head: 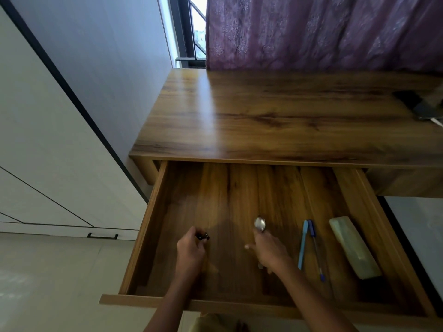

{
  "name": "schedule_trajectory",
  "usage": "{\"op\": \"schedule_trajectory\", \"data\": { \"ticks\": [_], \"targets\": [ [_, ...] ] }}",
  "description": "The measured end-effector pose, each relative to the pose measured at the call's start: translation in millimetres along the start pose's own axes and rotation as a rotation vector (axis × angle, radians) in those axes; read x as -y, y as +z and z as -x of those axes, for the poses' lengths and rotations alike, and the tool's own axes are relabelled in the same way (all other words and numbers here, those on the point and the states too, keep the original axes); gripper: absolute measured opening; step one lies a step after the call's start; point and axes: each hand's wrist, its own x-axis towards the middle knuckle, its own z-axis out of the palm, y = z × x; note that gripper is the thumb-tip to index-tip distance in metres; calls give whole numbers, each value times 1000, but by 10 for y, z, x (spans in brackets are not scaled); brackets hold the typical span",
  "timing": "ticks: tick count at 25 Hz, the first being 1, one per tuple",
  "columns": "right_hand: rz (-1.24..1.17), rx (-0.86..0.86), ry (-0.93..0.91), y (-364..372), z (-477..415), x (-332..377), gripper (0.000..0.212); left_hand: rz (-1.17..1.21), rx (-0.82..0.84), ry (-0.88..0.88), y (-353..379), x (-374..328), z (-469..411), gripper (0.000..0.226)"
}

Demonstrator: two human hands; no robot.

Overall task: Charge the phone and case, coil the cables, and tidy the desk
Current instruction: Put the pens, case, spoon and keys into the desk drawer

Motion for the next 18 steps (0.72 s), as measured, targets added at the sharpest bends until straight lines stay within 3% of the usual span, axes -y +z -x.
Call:
{"op": "schedule_trajectory", "data": {
  "ticks": [3, 6, 7, 10, 13, 18],
  "targets": [
    [-188, -98, 102, 75, -30, -79, 52, 5, 15, 18, -3, 12, -1, 21],
    [-441, -252, 193, 155, -7, -137, 21, 10, 0, 10, -20, 5, -12, 21],
    [-574, -268, 215, 147, -1, -124, 19, 10, -16, 4, -20, 6, -22, 21],
    [-907, -122, 210, 79, -27, 32, 18, 23, -69, -48, -10, 11, -43, 19],
    [-725, -73, 75, 148, -152, 273, 33, 37, -119, -114, -24, -1, -47, 21],
    [-439, -146, -53, 328, -292, 490, 33, 38, -107, -158, -46, -2, -49, 26]
  ]
}}
